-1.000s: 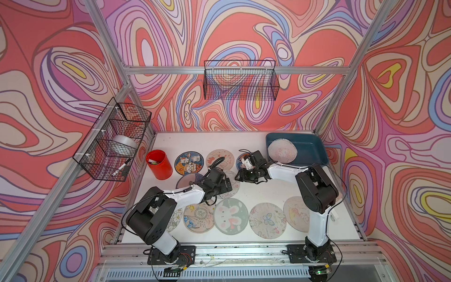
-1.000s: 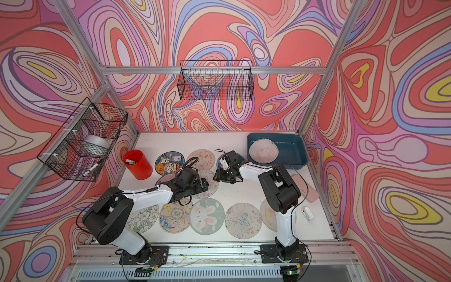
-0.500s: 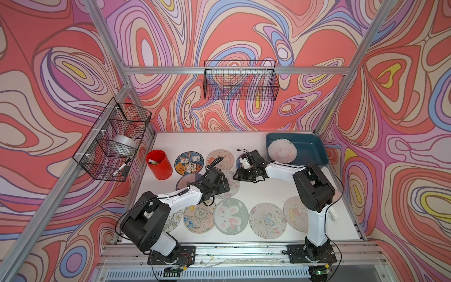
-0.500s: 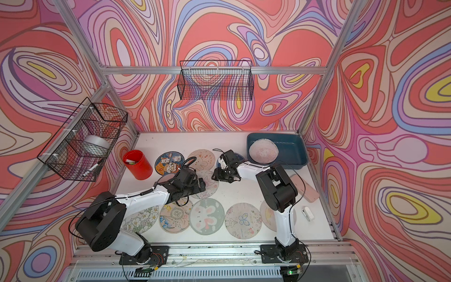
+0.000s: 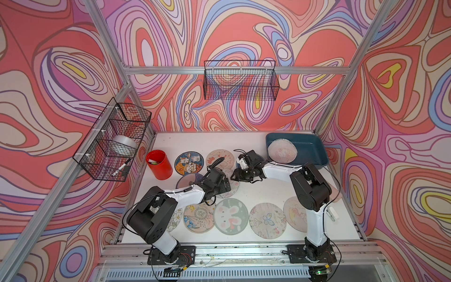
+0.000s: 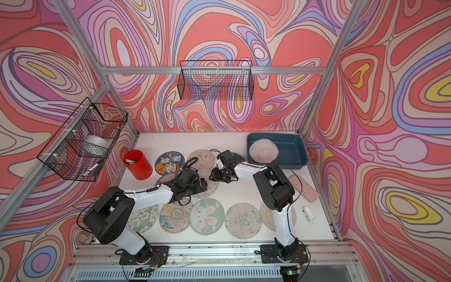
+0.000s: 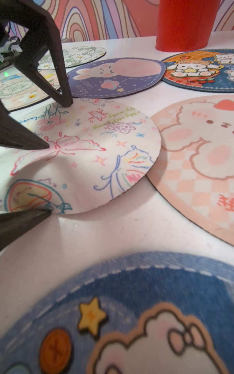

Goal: Put the coasters into the storage box
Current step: Pick up the coaster from the center of the board.

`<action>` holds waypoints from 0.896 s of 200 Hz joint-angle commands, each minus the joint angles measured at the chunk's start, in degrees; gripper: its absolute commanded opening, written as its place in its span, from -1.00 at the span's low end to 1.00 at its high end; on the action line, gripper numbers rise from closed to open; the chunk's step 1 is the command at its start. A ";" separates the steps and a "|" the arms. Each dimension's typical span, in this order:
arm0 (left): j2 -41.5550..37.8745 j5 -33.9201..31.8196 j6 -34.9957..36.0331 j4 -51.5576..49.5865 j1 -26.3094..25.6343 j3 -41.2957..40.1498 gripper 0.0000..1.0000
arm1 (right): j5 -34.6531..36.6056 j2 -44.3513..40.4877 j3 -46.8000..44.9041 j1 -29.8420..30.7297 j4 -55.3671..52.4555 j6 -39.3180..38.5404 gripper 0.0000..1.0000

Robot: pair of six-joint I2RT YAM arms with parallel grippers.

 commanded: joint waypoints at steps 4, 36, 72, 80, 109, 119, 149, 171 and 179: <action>2.73 2.64 -1.76 -1.28 0.35 -0.46 0.98 | -0.59 4.04 -0.10 1.29 -2.92 0.73 -0.09; 2.98 2.97 -1.80 -1.10 0.35 -0.46 0.98 | -1.21 4.61 0.90 1.59 -2.97 0.70 -0.28; 3.01 3.10 -1.76 -1.04 0.35 -0.38 0.98 | -0.78 3.78 1.14 1.70 -3.29 0.26 -0.69; 3.01 3.19 -1.71 -1.10 0.35 -0.38 0.98 | -0.34 3.19 1.23 1.63 -3.63 0.05 -0.78; 2.61 3.26 -0.99 -0.96 0.35 -0.29 0.98 | 2.85 0.00 1.64 1.64 -5.30 -1.55 -1.00; 2.24 3.39 -0.48 -0.82 0.35 -0.29 0.97 | 4.39 -1.48 1.87 1.57 -6.04 -2.32 -1.00; 0.87 3.97 1.70 -0.24 0.35 -0.03 0.97 | 11.14 -6.41 2.44 1.61 -8.36 -4.38 -1.00; -0.34 4.28 3.95 -0.53 0.36 0.57 0.97 | 16.85 -10.53 2.47 1.50 -9.51 -5.84 -1.00; -0.79 4.25 4.69 -0.58 0.35 0.68 0.96 | 18.82 -12.02 2.45 1.46 -9.97 -6.37 -1.00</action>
